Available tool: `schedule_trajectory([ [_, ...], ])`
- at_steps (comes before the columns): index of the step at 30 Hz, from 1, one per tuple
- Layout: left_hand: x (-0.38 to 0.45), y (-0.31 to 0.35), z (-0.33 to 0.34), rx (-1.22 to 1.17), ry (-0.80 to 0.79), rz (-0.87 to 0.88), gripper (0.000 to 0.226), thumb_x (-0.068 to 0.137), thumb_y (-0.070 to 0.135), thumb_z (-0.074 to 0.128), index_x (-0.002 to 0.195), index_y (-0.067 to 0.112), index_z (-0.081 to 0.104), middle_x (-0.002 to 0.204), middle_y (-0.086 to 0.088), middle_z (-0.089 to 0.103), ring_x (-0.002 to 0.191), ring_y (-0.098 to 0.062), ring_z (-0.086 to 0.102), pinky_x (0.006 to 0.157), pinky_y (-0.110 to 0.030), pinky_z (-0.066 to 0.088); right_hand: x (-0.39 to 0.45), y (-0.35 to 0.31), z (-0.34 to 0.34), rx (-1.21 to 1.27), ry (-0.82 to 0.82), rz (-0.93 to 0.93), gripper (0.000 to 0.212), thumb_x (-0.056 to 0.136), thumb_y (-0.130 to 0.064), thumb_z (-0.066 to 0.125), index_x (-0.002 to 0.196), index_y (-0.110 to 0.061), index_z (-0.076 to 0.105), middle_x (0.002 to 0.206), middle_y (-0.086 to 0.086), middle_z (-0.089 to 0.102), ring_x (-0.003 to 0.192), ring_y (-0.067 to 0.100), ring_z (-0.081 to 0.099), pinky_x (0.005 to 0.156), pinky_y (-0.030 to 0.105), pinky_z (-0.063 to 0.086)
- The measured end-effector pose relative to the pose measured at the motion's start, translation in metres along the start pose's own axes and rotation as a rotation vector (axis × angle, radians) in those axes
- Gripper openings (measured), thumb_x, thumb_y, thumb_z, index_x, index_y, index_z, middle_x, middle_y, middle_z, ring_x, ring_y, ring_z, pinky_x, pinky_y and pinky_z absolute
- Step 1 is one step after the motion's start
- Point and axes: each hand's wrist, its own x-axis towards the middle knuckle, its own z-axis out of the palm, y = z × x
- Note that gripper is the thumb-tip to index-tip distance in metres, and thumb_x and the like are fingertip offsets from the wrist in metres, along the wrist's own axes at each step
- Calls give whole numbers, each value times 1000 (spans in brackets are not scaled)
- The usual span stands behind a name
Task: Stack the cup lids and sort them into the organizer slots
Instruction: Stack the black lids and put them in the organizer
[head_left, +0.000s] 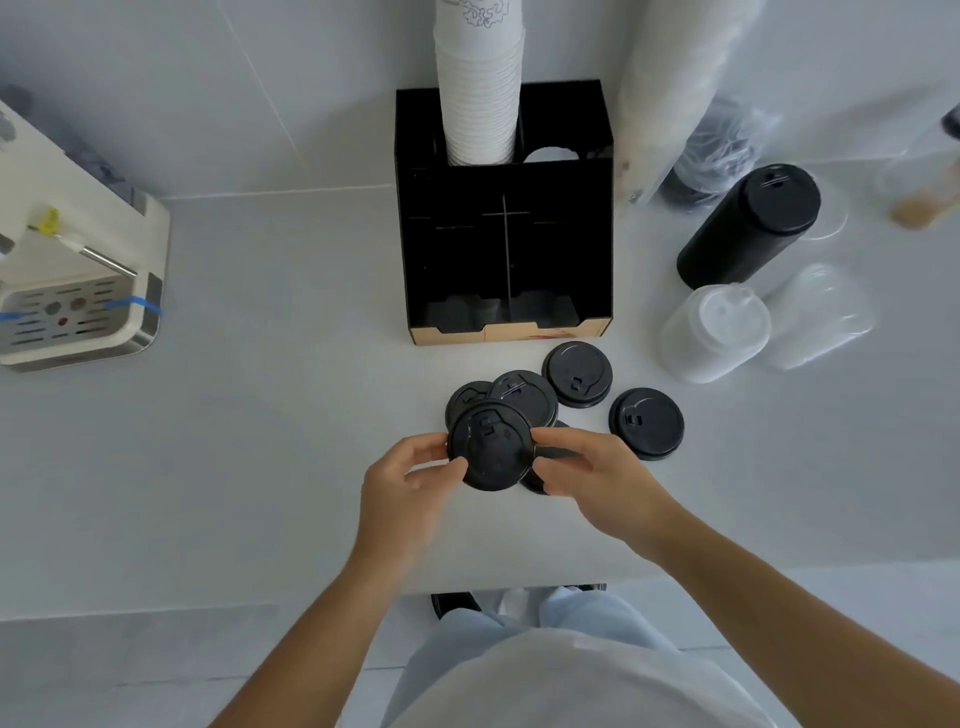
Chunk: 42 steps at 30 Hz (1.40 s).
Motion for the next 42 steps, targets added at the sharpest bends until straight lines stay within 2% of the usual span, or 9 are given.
schedule_trajectory([
  [2,3,2,12,23,-17,1,18,81,12,75,92,25,71,92,11,73,74,9,68,58,-5,48,-3,2,-11,-3,35,12,34,92,-13,58,89,-43,74,100,23,67,80,37,59,71,35,41],
  [4,6,2,22,34,-28,1,17,81,12,74,93,24,71,92,11,73,74,11,67,60,-5,48,-3,4,-19,5,64,45,41,93,-14,60,79,-50,74,101,23,70,98,45,62,73,32,42],
  [9,22,9,46,36,-8,-5,20,83,13,73,103,16,74,89,14,71,75,11,66,66,-5,50,12,14,-34,-7,138,146,31,92,-26,62,122,-33,68,93,8,78,99,27,71,60,19,47],
  [12,32,8,55,26,12,-49,22,82,17,74,105,17,74,94,12,71,91,-9,70,87,-28,57,25,10,-38,-52,165,176,37,93,-28,61,130,-27,62,89,-5,76,99,22,72,58,18,50],
  [15,33,5,61,-2,26,-93,26,82,19,73,109,18,74,101,6,72,98,-17,69,93,-41,56,37,3,-38,-123,196,169,36,93,-29,61,129,-26,62,92,-3,75,99,23,71,62,18,51],
  [22,35,6,67,-33,41,-144,35,84,19,71,119,16,69,103,11,68,100,-12,67,96,-42,54,55,-12,-40,-298,209,66,25,94,-21,58,114,-13,69,102,12,75,99,30,67,90,40,55],
  [29,38,6,65,13,-37,-166,34,80,23,70,114,26,72,111,5,73,107,-11,67,100,-39,52,65,-12,-41,-366,168,86,35,96,-23,56,130,-16,64,103,3,73,91,21,65,71,21,49],
  [34,38,7,67,43,-93,-144,25,76,30,65,98,37,75,101,10,77,100,-8,69,96,-39,54,73,-8,-40,-402,143,101,41,96,-25,54,136,-18,60,121,1,69,96,17,62,78,23,45],
  [42,40,6,66,64,-95,-113,22,79,26,63,96,28,77,96,9,78,94,-9,70,91,-33,55,74,-4,-40,-362,159,111,40,96,-21,53,136,-18,60,129,2,67,104,18,62,88,27,49],
])
